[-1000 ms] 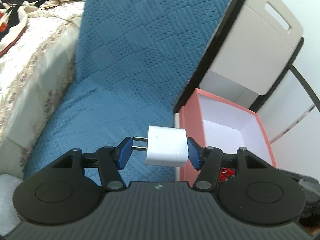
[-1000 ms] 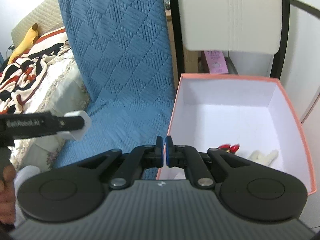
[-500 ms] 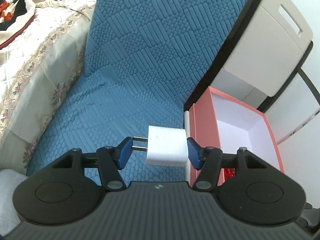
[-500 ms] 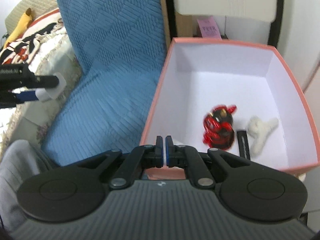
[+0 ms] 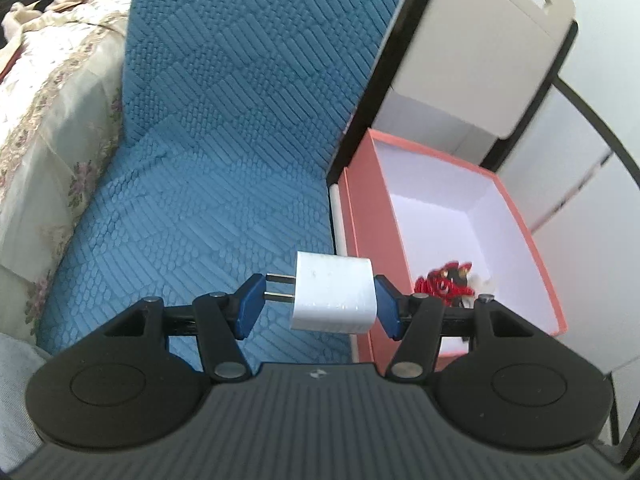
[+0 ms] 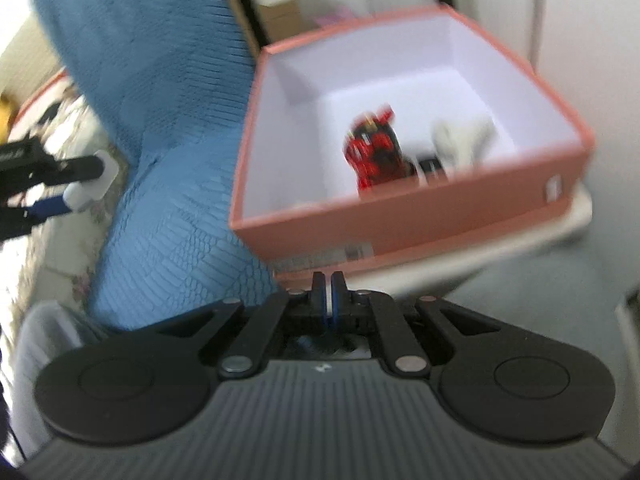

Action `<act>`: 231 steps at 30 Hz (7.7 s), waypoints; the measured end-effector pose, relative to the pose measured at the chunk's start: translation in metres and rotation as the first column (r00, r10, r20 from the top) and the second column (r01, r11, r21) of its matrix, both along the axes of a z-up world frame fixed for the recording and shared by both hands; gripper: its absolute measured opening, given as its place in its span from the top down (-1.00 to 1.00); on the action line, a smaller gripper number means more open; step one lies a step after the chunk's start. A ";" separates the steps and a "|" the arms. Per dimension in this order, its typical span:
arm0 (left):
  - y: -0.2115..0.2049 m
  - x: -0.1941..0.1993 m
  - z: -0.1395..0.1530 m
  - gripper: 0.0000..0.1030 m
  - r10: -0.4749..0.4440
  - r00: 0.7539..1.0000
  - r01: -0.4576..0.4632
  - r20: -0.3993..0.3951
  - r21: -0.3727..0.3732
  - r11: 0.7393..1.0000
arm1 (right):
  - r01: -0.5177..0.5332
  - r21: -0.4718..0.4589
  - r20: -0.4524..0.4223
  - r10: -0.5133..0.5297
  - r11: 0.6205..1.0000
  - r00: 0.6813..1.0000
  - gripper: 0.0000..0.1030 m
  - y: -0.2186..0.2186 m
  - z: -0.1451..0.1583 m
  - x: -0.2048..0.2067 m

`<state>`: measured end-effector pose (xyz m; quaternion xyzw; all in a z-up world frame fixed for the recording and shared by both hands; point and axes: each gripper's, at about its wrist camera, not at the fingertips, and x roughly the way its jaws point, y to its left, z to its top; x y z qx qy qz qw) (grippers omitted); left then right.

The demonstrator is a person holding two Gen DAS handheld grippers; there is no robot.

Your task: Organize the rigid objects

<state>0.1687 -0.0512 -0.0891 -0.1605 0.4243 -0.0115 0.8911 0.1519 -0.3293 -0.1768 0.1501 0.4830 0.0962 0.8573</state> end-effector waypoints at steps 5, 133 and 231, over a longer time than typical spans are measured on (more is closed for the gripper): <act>-0.004 0.004 -0.004 -0.24 -0.043 0.999 0.044 -0.021 0.041 0.998 | 0.147 0.081 -0.067 -0.142 0.986 0.988 0.87 -0.015 -0.030 -0.014; -0.032 0.111 -0.097 -0.24 0.013 0.990 0.028 -0.142 0.279 0.960 | 0.142 -0.065 -0.502 -0.156 0.988 0.851 0.94 -0.051 -0.490 0.183; -0.056 0.030 -0.064 -0.24 -0.086 0.990 0.098 -0.114 0.111 0.989 | 0.551 -0.168 -0.609 -0.525 0.818 0.594 0.65 -0.113 -0.371 0.108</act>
